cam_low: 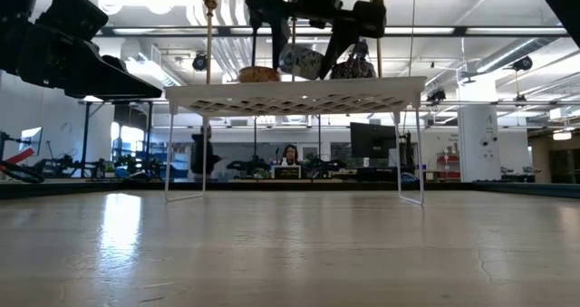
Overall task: Pick & Place candle stick holders
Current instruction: Put the light blue scented candle on the shelf
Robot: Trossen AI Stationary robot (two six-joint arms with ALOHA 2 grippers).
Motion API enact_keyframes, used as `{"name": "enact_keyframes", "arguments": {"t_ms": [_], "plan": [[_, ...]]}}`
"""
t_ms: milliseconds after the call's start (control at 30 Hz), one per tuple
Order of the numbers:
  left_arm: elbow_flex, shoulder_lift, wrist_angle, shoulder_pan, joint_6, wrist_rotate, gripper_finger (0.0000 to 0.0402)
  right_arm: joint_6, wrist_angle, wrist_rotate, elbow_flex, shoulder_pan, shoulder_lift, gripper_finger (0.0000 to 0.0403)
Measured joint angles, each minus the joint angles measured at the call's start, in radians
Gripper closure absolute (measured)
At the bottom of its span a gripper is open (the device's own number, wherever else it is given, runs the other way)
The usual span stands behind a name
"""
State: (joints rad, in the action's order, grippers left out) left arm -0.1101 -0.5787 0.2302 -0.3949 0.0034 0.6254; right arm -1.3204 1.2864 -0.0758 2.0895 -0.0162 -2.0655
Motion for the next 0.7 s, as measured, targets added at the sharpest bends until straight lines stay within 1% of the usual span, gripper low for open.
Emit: {"name": "enact_keyframes", "arguments": {"t_ms": [300, 533, 700], "plan": [[0.000, 0.000, 0.000, 0.000, 0.000, 0.000, 0.0133, -0.007, -0.008, -0.007, 0.000, 0.000, 0.000, 0.0094], [0.000, 0.000, 0.000, 0.000, 0.000, 0.000, 0.0133, -0.014, -0.013, -0.007, 0.000, 0.000, 0.000, 0.0094], [0.000, 0.000, 0.000, 0.000, 0.000, 0.000, 0.0133, -0.015, -0.018, -0.010, 0.000, 0.000, 0.000, 0.0082]]}}
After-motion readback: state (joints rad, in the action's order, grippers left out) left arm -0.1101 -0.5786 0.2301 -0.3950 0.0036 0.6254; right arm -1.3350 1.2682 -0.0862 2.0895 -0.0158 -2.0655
